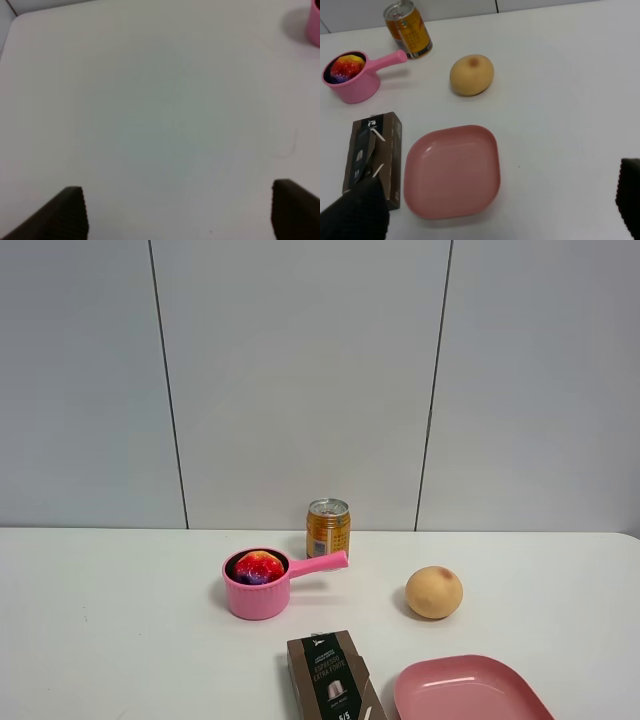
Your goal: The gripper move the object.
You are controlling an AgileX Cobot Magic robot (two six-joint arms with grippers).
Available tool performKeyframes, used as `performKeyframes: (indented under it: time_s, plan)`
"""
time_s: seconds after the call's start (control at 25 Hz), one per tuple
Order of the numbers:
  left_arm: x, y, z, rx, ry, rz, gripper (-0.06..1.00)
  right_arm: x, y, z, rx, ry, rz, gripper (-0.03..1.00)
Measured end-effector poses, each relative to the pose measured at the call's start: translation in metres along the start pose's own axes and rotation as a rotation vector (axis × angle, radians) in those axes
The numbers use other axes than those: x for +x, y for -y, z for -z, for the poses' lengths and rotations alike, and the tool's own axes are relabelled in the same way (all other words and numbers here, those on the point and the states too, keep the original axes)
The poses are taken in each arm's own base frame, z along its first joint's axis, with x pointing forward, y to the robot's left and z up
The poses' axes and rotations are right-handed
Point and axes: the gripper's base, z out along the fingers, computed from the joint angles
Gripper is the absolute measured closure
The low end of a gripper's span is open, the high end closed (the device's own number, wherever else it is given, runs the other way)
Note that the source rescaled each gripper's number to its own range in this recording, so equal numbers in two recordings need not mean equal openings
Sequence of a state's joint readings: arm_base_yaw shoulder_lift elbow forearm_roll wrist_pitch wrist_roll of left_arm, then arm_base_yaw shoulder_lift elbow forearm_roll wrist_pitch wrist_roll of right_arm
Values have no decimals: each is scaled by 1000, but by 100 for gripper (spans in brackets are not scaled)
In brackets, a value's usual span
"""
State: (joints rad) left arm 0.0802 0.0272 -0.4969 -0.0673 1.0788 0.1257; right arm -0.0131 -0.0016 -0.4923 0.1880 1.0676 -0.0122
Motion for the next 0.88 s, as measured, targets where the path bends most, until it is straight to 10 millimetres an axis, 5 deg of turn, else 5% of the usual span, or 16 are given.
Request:
performKeyframes:
  time_s: [0.88]
  plan:
    - [0, -4, 0, -46, 1, 60, 56, 0, 0, 0, 0, 0, 0, -3]
